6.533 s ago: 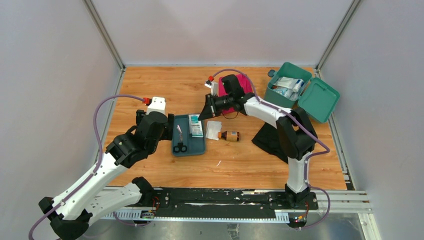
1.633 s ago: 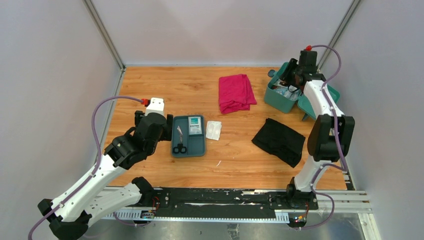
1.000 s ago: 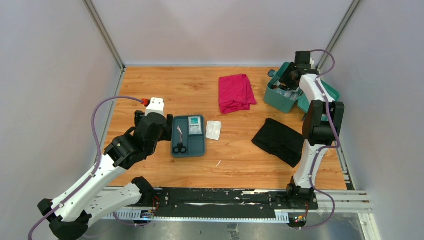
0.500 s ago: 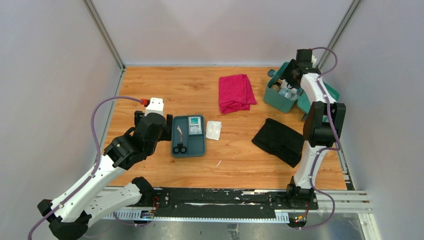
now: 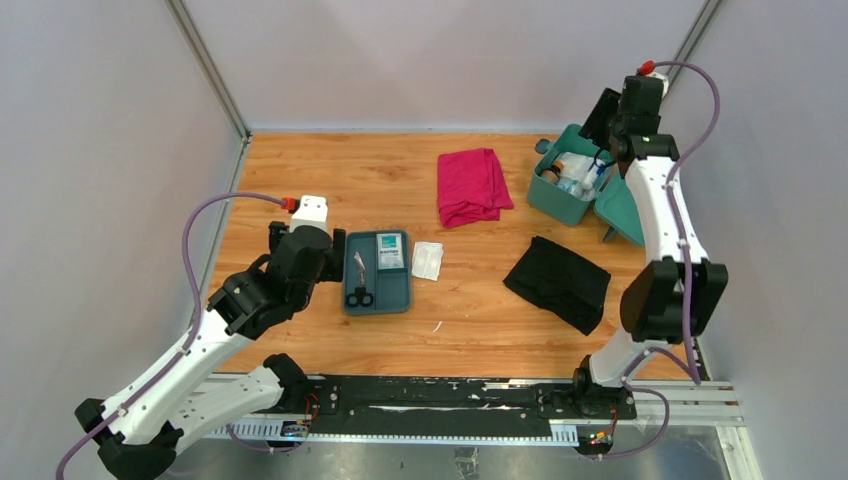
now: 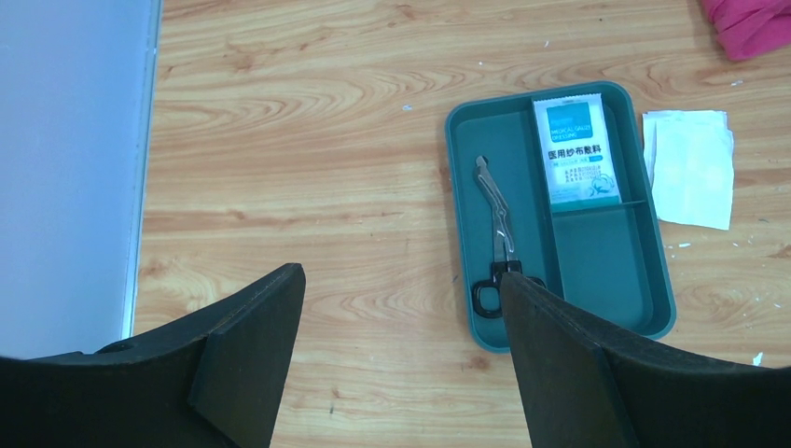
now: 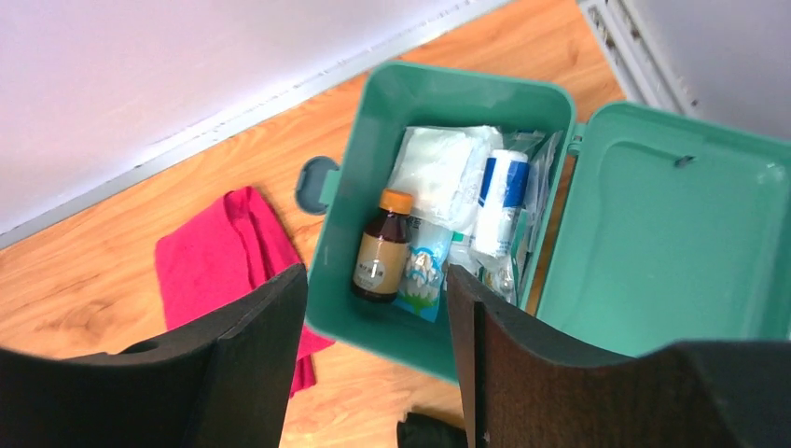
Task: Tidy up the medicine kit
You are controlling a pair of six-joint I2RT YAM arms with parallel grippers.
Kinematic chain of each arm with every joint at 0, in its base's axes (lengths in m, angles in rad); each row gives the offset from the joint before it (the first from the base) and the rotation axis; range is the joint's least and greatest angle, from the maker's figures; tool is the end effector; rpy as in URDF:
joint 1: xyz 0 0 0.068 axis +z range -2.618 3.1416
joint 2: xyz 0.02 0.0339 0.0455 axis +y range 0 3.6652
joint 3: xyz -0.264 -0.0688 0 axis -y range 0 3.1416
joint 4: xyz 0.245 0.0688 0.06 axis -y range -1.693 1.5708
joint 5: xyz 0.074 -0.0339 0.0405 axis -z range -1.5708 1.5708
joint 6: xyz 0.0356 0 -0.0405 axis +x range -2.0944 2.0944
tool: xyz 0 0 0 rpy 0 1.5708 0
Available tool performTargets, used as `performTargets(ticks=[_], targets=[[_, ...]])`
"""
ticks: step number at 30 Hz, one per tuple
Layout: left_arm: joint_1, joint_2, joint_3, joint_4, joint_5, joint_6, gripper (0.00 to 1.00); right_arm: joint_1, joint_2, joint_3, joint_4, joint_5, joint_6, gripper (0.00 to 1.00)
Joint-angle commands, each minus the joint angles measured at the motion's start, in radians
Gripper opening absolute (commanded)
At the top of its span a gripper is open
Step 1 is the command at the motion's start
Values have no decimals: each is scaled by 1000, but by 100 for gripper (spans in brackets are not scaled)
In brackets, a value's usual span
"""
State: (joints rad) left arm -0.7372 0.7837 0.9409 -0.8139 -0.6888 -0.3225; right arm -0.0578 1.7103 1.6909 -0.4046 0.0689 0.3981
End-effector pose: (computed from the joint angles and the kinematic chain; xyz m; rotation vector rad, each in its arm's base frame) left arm 0.1233 -0.0814 0.3355 0.0676 2.0628 0.1239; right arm 0.4018 -0.0257 0.3851 0.4944 1.9347 0.1505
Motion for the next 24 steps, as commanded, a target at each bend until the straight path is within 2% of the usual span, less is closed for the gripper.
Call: performTargets(ticks=[1, 3, 10, 14, 18, 21, 24], targets=[[-7, 10, -7, 4, -8, -8, 83, 49, -158, -66, -25, 6, -94, 61], [-7, 14, -7, 4, -4, -7, 82, 53, -209, -87, -44, -39, -79, 61], [-7, 28, 3, 4, 22, -4, 82, 222, -294, -163, -146, -184, -66, 60], [-7, 48, 24, -8, 64, -15, 79, 295, -287, -169, -267, -210, -139, 67], [-7, 36, 33, -19, 103, -52, 78, 295, -357, -254, -307, -86, -206, 76], [-7, 31, 33, -27, 109, -65, 79, 296, -429, -352, -267, 39, -182, 79], [-7, 43, 41, -36, 105, -71, 79, 294, -488, -437, -237, 94, -140, 84]])
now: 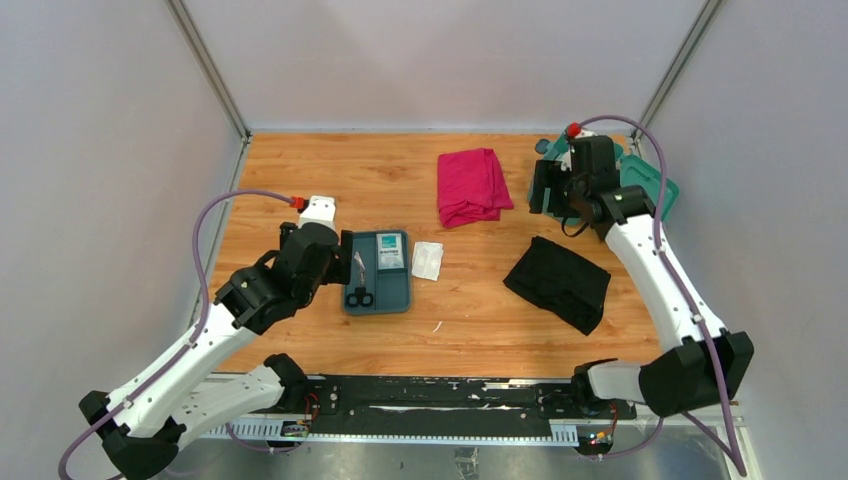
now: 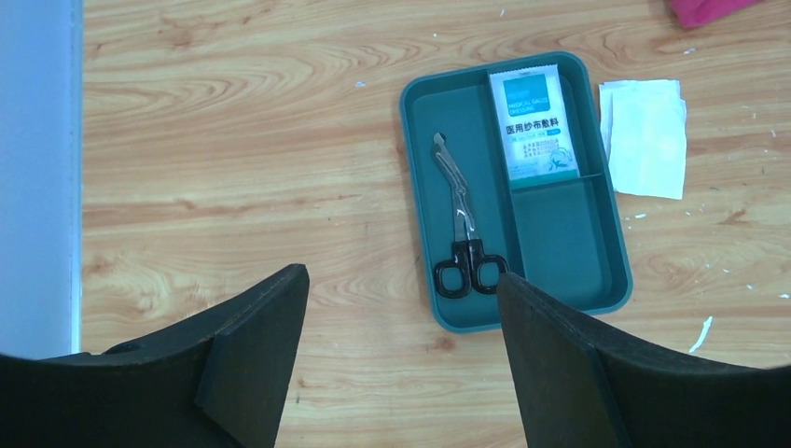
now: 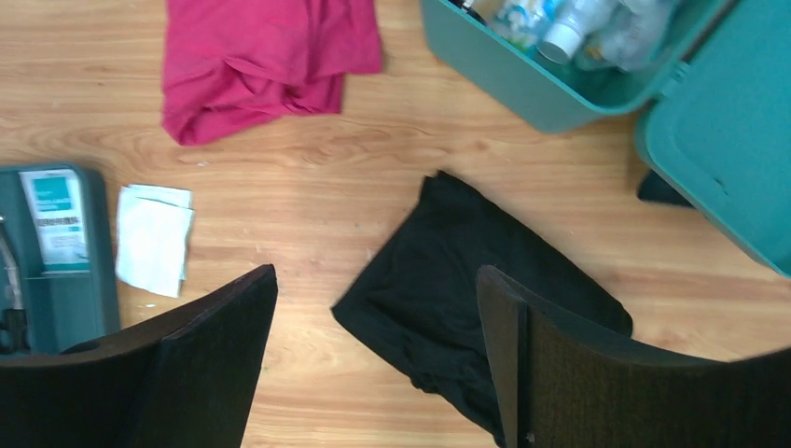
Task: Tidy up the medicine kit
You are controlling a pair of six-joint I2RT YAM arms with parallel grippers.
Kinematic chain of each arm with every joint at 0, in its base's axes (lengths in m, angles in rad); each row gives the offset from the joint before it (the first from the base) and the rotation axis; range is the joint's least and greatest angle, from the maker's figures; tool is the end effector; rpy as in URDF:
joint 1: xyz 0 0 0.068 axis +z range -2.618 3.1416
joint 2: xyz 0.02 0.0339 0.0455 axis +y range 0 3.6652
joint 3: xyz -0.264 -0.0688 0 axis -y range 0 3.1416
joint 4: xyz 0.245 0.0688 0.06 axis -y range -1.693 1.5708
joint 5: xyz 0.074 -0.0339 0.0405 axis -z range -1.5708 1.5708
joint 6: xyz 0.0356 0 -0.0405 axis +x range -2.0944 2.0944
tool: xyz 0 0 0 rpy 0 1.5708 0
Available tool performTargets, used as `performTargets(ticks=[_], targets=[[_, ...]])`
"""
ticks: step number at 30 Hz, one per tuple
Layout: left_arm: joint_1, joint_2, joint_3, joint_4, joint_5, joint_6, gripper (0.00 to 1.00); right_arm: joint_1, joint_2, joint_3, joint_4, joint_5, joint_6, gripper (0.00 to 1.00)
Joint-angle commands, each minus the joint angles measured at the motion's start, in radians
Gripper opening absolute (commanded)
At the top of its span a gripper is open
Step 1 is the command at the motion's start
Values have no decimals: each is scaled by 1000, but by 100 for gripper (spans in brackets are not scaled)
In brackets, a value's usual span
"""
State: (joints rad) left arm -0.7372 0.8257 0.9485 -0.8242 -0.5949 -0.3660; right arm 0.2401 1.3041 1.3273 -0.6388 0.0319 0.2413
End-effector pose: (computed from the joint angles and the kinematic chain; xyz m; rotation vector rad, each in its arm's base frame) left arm 0.1288 -0.0900 0.3303 0.0944 2.1328 0.0375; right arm 0.2756 0.0663 0.3706 0.0194 2.1959 0.2369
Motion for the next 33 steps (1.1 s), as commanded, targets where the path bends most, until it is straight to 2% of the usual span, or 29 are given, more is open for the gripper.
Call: performTargets(ticks=[1, 4, 6, 7, 17, 23, 26, 29, 33], targets=[[-7, 8, 37, -28, 9, -30, 80, -9, -94, -90, -6, 138, 33, 87], [-7, 24, 49, -28, 3, -42, 80, -58, -102, -122, -25, 4, 69, 98], [-7, 36, 60, -27, -1, -51, 80, -98, -97, -144, -21, -162, 76, 99], [-7, 45, 66, -27, -3, -52, 80, -103, -96, -153, -18, -189, 71, 99], [-7, 121, 117, -10, -16, -58, 81, -174, -131, -269, 24, -302, 27, 99], [-7, 182, 145, 29, 12, -51, 81, -176, -133, -299, -15, -206, 9, 99], [-7, 212, 143, 71, 36, -49, 81, -175, -109, -293, -12, -260, -1, 99], [-7, 254, 148, 128, 77, -43, 81, -176, -86, -303, 21, -335, 34, 97], [-7, 337, 187, 206, 159, -24, 81, -173, -113, -406, 161, -388, 169, 96]])
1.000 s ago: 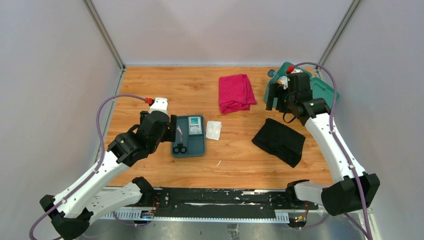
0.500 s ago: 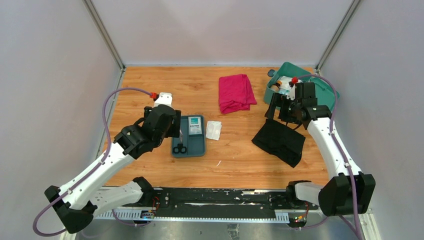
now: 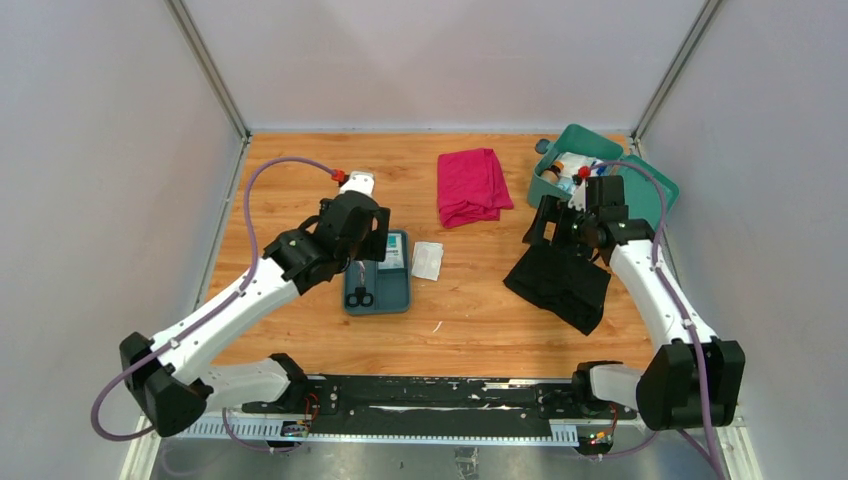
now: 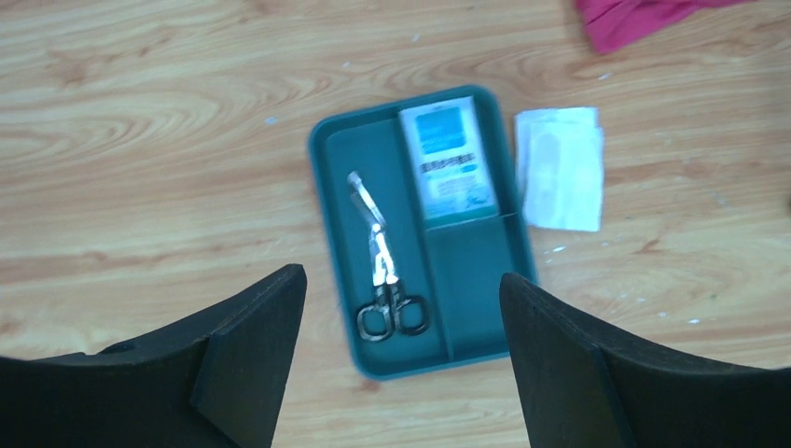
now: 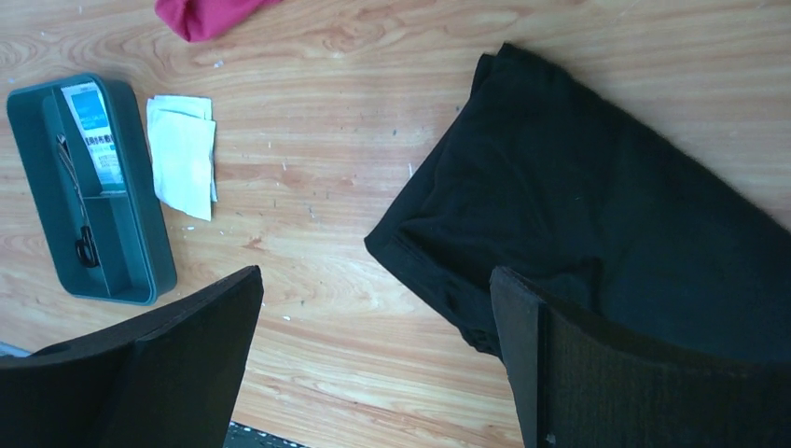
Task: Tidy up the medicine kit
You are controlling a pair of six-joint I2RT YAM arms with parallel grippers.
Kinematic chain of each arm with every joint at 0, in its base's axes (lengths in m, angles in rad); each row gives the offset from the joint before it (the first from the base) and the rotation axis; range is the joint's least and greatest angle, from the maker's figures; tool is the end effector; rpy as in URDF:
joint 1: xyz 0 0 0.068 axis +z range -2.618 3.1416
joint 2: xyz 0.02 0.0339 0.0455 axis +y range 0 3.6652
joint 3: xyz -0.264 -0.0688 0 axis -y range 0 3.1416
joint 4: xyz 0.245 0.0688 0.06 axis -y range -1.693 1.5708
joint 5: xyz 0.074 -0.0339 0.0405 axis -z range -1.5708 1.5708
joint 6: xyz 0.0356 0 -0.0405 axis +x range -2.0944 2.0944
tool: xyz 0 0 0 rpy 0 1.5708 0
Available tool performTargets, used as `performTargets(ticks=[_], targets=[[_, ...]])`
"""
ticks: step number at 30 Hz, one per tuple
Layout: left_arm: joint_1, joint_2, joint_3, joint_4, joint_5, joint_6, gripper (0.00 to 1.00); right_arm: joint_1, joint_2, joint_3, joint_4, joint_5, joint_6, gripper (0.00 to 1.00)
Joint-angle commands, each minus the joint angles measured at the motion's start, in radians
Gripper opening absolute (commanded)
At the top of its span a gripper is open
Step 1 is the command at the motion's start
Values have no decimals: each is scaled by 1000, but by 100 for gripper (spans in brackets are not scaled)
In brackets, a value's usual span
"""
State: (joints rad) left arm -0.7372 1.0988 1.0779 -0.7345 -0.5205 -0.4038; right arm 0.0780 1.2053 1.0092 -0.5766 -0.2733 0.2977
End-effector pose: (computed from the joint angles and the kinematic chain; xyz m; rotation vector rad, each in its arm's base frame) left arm 0.1766 -0.1365 0.3316 0.1152 2.2049 -0.0200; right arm 0.2536 0.0295 0.2956 0.1227 2.3600 0.5045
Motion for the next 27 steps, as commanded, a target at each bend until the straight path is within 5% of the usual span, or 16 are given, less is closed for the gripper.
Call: performTargets(ticks=[1, 7, 15, 27], targets=[[-7, 90, 70, 136, 107, 18, 81, -10, -25, -119, 141, -94, 144, 96], [-7, 301, 154, 230, 218, 31, 81, 15, -20, -230, 283, -166, 298, 89], [11, 548, 210, 310, 280, 19, 80, 197, 69, -197, 272, -106, 300, 84], [43, 735, 243, 384, 465, 3, 78, 256, 127, -196, 267, -73, 308, 82]])
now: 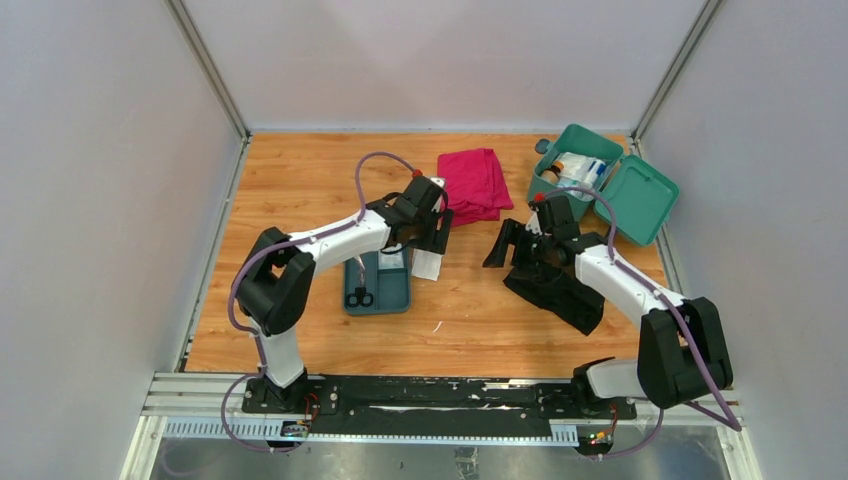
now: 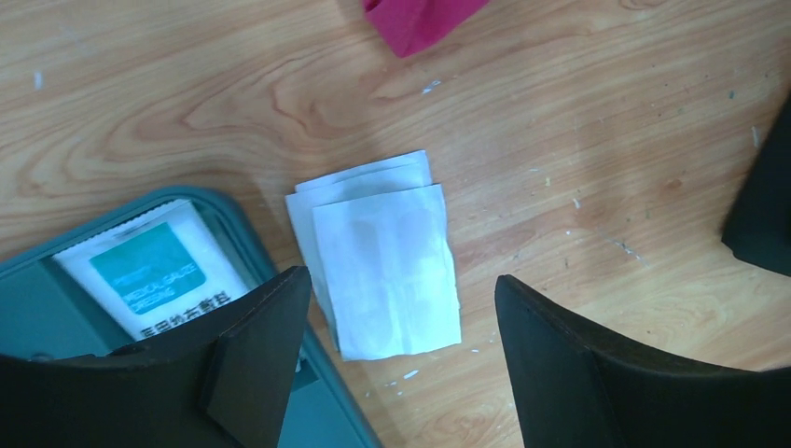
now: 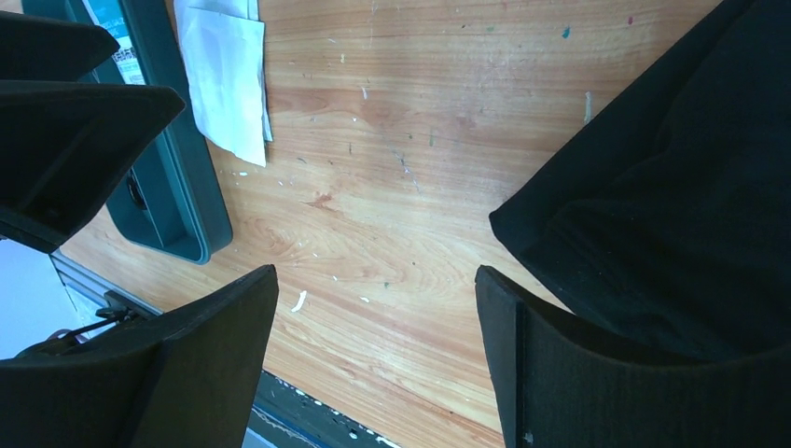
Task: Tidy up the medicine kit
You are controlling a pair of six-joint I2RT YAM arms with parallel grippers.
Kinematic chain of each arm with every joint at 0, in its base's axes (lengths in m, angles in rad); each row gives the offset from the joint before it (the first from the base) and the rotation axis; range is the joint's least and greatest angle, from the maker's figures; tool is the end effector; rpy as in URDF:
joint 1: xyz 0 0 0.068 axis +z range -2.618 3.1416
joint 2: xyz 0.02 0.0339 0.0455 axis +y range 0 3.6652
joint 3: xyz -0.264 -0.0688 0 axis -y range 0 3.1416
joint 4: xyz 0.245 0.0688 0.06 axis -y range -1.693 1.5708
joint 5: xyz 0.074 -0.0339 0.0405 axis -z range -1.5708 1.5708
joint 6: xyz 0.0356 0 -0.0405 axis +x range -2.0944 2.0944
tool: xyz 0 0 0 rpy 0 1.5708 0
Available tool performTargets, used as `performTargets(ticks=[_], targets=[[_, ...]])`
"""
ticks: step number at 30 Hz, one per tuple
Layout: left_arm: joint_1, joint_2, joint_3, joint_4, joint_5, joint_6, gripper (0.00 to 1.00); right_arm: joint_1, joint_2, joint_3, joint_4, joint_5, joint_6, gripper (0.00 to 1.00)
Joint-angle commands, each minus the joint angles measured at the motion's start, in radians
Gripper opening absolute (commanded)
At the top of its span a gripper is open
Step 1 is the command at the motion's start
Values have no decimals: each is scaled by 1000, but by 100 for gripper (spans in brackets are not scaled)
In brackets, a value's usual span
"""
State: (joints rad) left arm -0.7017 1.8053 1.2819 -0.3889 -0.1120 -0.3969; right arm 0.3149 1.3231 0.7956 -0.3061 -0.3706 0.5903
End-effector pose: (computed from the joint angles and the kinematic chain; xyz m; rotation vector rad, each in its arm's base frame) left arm 0.3008 -0.2490 0.2133 0.3328 2.4825 -0.3270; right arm 0.2520 0.0956 0.2186 0.1642 2.5062 0.8454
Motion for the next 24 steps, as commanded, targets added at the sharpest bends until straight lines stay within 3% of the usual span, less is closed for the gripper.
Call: performTargets(ticks=[1, 24], targets=[[11, 41, 43, 33, 58, -8, 77, 19, 12, 17, -4, 27, 17, 82], [116, 64, -39, 22, 70, -27, 75, 57, 66, 52, -53, 70, 5, 79]])
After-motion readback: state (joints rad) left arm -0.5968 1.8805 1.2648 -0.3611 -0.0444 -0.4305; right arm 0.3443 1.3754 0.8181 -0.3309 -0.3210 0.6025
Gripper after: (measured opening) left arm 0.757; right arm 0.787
